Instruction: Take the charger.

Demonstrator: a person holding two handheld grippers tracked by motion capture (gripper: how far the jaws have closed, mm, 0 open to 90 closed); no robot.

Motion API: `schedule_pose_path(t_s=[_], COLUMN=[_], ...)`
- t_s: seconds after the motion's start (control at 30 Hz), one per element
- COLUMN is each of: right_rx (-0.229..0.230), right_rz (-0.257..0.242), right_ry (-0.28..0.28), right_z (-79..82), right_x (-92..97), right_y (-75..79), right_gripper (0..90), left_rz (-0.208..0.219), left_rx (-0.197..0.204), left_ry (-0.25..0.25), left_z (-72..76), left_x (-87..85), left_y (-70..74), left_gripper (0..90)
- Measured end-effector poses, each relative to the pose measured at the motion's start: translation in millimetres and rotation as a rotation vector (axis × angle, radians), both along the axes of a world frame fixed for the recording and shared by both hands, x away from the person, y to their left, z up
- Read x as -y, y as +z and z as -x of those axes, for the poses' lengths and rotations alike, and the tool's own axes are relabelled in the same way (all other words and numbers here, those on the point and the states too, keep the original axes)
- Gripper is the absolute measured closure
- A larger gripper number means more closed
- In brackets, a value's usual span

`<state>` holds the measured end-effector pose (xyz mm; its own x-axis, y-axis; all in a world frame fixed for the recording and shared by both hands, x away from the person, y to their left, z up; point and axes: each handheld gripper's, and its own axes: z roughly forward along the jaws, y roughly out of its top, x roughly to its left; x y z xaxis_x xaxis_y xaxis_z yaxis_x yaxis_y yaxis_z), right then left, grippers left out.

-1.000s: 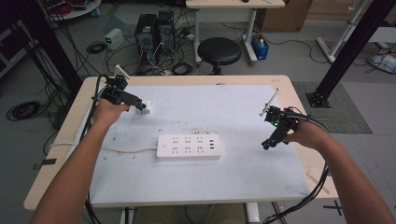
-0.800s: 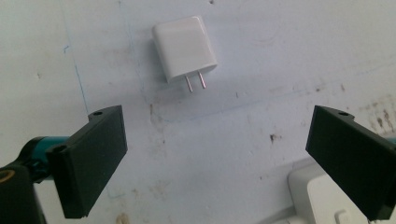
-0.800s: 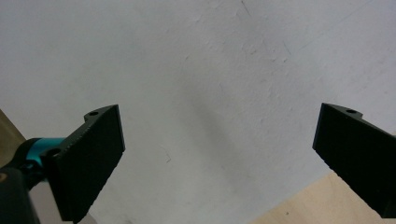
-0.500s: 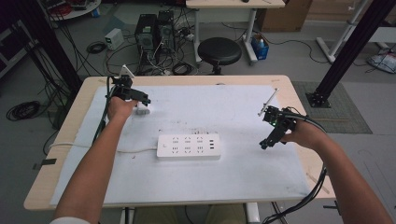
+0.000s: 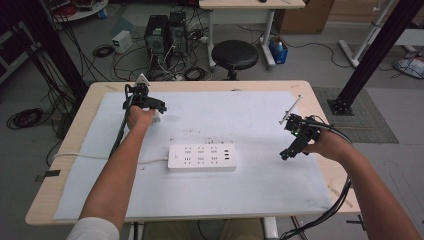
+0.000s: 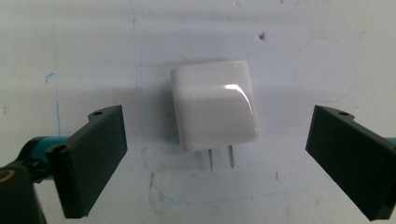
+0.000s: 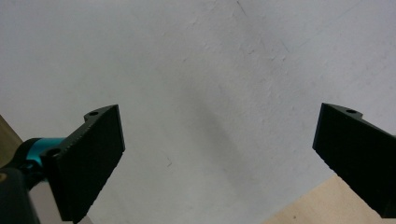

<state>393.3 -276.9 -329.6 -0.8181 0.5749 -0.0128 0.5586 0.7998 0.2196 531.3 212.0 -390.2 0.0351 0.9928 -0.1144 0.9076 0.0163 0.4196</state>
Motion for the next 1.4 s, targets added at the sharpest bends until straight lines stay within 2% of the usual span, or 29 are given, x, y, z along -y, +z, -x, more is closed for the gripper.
schedule_pose_path(t_s=[0.07,0.33,0.4,0.77,0.87,0.93,0.97,1.03,1.27,1.37,1.4], right_rx=[0.001,-0.002,-0.003,-0.008,-0.007,-0.008,-0.006,-0.006,-0.008,-0.006,-0.009], right_rz=[0.006,0.010,0.008,0.005,0.009,0.006,0.010,0.002,0.002,0.008,0.002], right_ry=[0.015,0.014,0.013,0.018,0.024,0.008,0.022,0.010,0.005,0.018,-0.003], right_z=[-0.5,-0.7,-0.8,0.0,-0.9,-0.7,-1.5,-0.8,-0.1,-0.6,0.6], right_x=[0.8,1.3,1.4,-1.3,-0.2,0.1,1.3,1.4,2.8,3.8,3.3], right_y=[-0.5,-2.3,-2.5,-4.8,-5.4,-5.7,-5.6,-5.7,-5.8,-6.0,-6.2], right_gripper=[1.4,1.4,1.4,1.4,1.4,1.4,1.4,1.5,1.5,1.4,1.5], left_rz=[0.000,-0.017,-0.024,-0.044,-0.042,-0.036,-0.034,-0.035,-0.026,-0.035,-0.038], left_rx=[-0.003,-0.005,-0.005,-0.012,-0.021,-0.018,-0.016,-0.018,-0.020,-0.021,-0.022], left_ry=[-0.004,-0.012,-0.020,0.014,0.017,0.018,0.015,0.020,0.007,0.001,-0.001], left_z=[-1.5,-6.4,-6.9,-8.9,-9.5,-9.7,-9.8,-10.0,-10.0,-9.9,-9.7], left_x=[0.7,4.7,5.2,5.8,5.8,6.1,5.9,6.0,8.1,8.5,8.9], left_y=[-3.0,-14.4,-16.2,-21.1,-22.6,-22.9,-23.0,-23.5,-26.6,-27.3,-27.2], left_gripper=[5.2,5.2,8.9,16.1,19.6,23.0,23.3,23.5,30.6,32.5,34.3])
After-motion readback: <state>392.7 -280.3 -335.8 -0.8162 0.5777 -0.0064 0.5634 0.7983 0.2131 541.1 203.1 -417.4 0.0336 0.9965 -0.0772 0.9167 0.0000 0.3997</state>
